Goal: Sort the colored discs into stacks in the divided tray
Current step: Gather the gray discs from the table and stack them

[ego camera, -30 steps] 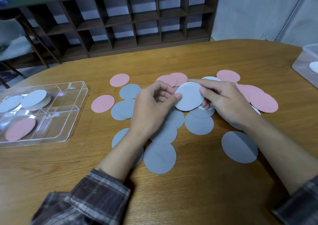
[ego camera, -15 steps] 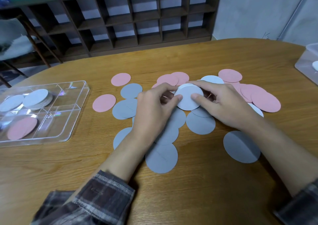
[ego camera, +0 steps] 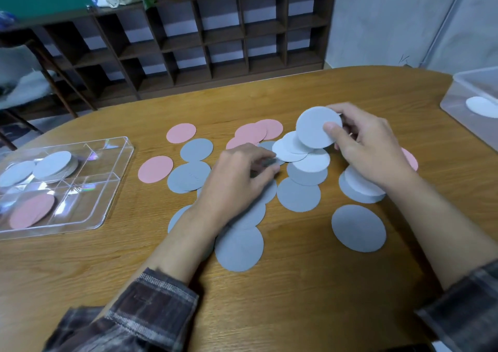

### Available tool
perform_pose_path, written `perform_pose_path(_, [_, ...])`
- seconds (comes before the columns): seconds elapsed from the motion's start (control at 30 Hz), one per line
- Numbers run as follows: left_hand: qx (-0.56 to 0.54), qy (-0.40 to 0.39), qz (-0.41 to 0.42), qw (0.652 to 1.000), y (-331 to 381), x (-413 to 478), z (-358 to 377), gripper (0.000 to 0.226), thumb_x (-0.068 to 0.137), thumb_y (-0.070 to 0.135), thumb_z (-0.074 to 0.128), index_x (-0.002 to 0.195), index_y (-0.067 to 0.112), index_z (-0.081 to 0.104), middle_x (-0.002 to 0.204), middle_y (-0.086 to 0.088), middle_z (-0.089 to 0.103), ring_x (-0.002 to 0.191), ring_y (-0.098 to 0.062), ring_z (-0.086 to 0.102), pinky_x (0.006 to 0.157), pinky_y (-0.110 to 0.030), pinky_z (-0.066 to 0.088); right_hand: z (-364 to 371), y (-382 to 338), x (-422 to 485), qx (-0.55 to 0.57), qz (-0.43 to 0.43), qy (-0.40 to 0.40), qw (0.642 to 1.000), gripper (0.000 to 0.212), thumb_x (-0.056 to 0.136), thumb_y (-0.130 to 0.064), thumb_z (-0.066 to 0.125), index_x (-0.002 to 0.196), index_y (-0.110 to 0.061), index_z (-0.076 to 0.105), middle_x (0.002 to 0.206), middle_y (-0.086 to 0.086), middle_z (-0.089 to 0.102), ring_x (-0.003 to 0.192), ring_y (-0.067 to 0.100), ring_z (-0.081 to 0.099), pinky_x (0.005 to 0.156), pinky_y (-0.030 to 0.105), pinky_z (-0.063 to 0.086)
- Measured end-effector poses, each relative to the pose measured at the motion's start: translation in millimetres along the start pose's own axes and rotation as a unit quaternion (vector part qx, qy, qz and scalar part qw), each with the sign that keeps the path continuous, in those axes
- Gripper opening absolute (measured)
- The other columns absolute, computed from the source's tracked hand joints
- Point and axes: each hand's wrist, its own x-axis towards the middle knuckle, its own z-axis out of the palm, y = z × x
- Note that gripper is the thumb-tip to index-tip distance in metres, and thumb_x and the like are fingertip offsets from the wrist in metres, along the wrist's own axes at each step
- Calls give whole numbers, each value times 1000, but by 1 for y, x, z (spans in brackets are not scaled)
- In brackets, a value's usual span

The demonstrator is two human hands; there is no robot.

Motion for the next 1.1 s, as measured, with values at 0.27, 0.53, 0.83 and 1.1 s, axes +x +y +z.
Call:
perform_pose_path(0.27, [58,-75,10,995,23,30,21,56,96,39,70,146,17,58,147,4,61,138,-17,51,110,-32,43,-20,16,-14,34,64,62,995,19,102,-19,60,117,-26,69,95,3,72,69,3,70,70,26,63])
perform_pose_path(0.53, [57,-86,17,995,30,37,46,43,99,37,66,136,17,62,132,2,68,121,-22,60,97,-42,51,-14,26,-12,-15,65,101,993,20,101,-23,59,118,-27,68,88,3,71,74,12,65,76,39,58])
perform_pose_path(0.83, [67,-7,61,996,22,25,41,21,99,36,63,104,20,76,96,8,77,89,-18,67,72,-43,54,-6,20,-9,5,50,63,997,22,102,-21,59,120,-28,68,81,6,70,64,16,69,71,45,60])
perform_pose_path(1.1, [-33,129,81,988,27,28,35,16,102,19,64,102,15,80,92,4,66,90,-3,53,84,-9,36,-5,19,-9,39,42,57,997,38,101,-21,62,136,-34,65,70,-4,68,64,15,65,77,41,59])
